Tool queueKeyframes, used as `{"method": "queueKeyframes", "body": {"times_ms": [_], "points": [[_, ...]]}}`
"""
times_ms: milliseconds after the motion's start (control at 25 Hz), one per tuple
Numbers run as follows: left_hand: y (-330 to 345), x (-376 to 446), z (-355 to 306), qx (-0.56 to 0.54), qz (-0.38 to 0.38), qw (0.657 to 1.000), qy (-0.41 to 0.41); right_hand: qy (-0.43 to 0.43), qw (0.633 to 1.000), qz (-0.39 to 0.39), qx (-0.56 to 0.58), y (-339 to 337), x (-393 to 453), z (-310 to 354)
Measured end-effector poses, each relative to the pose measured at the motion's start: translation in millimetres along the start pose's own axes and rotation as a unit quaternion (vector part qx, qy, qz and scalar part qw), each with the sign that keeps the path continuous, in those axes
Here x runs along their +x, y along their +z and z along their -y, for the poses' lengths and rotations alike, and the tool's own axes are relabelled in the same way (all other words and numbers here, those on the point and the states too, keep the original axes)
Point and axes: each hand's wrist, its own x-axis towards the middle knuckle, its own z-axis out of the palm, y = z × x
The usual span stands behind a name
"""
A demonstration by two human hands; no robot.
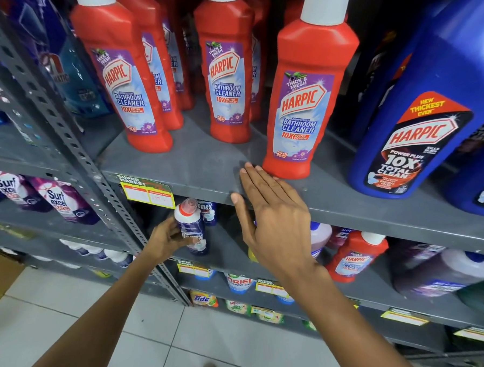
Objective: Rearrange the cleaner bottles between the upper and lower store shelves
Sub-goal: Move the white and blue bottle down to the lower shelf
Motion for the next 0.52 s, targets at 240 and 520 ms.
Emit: {"method": "queueKeyframes", "body": {"times_ms": [240, 520], "points": [[2.3, 4.5, 5.8, -0.039, 0.005, 0.999, -0.014, 0.006, 1.000, 0.009, 0.014, -0.6, -0.1, 0.4], [29.6, -38.3, 22.2, -0.005, -0.144, 0.988, -0.056, -0.008, 0.989, -0.012, 0.148, -7.2, -14.7, -11.1]]}}
